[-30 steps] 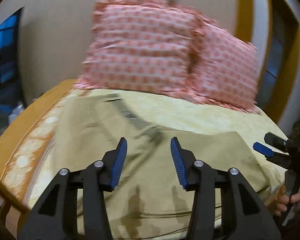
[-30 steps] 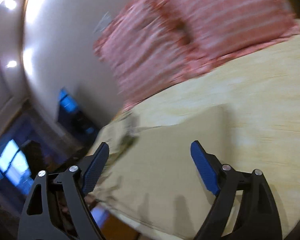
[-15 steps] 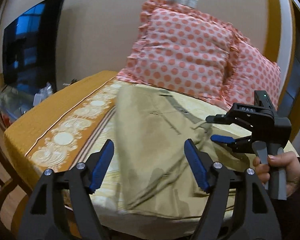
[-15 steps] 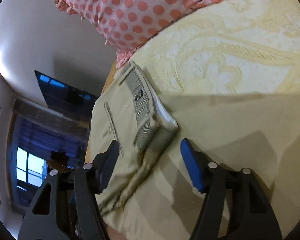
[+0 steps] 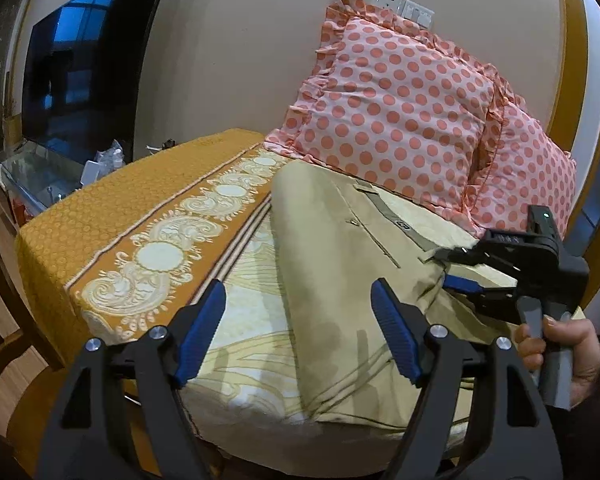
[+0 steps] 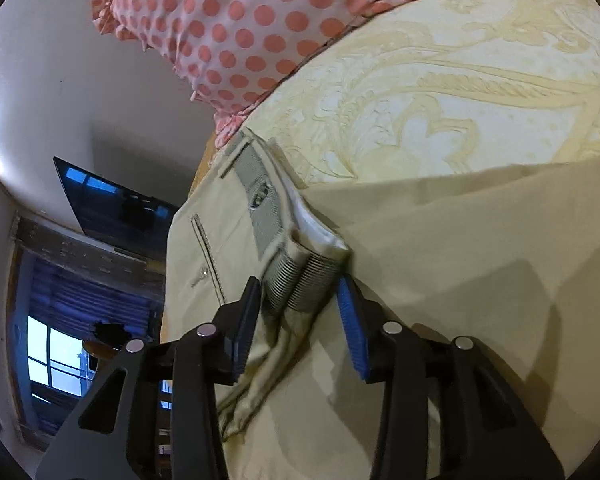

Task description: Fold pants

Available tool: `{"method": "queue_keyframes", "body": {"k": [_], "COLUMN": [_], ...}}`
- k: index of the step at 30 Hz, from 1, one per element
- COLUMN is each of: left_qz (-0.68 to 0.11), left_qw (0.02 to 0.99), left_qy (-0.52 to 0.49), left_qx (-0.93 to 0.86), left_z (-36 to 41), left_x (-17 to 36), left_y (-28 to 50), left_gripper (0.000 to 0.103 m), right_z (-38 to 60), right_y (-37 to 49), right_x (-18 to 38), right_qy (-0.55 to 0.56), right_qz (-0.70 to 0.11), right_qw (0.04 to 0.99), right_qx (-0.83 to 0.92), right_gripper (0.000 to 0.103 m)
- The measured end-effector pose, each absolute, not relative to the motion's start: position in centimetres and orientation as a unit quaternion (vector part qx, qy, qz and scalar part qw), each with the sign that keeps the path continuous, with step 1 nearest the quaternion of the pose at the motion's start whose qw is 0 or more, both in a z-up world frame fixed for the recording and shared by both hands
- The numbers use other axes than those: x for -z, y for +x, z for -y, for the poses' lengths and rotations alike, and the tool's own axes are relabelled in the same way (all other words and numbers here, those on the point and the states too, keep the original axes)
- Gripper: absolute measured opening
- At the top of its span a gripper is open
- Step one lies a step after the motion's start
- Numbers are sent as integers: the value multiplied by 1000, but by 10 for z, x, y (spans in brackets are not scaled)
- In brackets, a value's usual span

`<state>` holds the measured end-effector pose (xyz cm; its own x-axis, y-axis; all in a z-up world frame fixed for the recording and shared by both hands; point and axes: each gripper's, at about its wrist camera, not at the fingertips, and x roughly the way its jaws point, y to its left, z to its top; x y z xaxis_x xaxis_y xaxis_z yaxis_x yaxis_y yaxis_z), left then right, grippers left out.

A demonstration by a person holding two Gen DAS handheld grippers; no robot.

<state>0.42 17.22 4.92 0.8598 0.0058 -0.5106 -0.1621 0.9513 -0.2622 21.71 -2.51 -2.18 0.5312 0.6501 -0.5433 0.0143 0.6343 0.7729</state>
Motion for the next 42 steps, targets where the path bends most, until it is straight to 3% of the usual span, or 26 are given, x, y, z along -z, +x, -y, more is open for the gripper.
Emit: {"method": "queue_keyframes", "body": {"k": [1, 3, 5, 10, 16, 21, 25, 27, 30, 32, 36, 41, 42], "left_qz": [-261, -262, -262, -253, -235, -253, -257, -264, -277, -292, -339, -357, -360], "left_qw": [953, 954, 955, 957, 964, 962, 962, 959, 951, 944, 926, 921, 919], "left_qy": [-149, -142, -135, -136, -120, -106, -81, -65, -39, -22, -21, -5, -7], "left_qx": [-38, -33, -33, -40, -36, -5, 42, 84, 130, 153, 166, 158, 162], "left_z": [-169, -164, -160, -159, -150, -130, -97, -75, -51, -39, -29, -24, -26], "left_x": [-50, -51, -52, -58, -66, -60, -62, -61, -57, -48, -25, -3, -4], "left_y": [4, 5, 5, 1, 0, 19, 35, 43, 49, 54, 68, 68, 67], "left_gripper": [75, 75, 75, 75, 79, 79, 79, 80, 87, 89, 89, 92, 92], "right_z": [21, 15, 18, 50, 133, 179, 191, 188, 197, 208, 203, 177, 176], "right_y": [220, 224, 226, 214, 120, 23, -6, -2, -4, -10, 9, 55, 52], "right_x": [20, 19, 17, -19, -58, -20, 9, 12, 7, 2, -13, 16, 13], "right_qy": [364, 360, 383, 449, 403, 369, 370, 317, 291, 281, 240, 179, 162], "right_qz": [-435, -418, -401, -317, -207, -213, -238, -276, -288, -265, -250, -353, -345], "right_qw": [798, 804, 796, 783, 857, 894, 891, 902, 908, 919, 934, 911, 917], "right_qx": [-202, -222, -241, -292, -246, -141, -111, -97, -90, -77, -92, -116, -117], "right_gripper": [44, 26, 20, 18, 18, 18, 18, 20, 39, 59, 60, 65, 65]}}
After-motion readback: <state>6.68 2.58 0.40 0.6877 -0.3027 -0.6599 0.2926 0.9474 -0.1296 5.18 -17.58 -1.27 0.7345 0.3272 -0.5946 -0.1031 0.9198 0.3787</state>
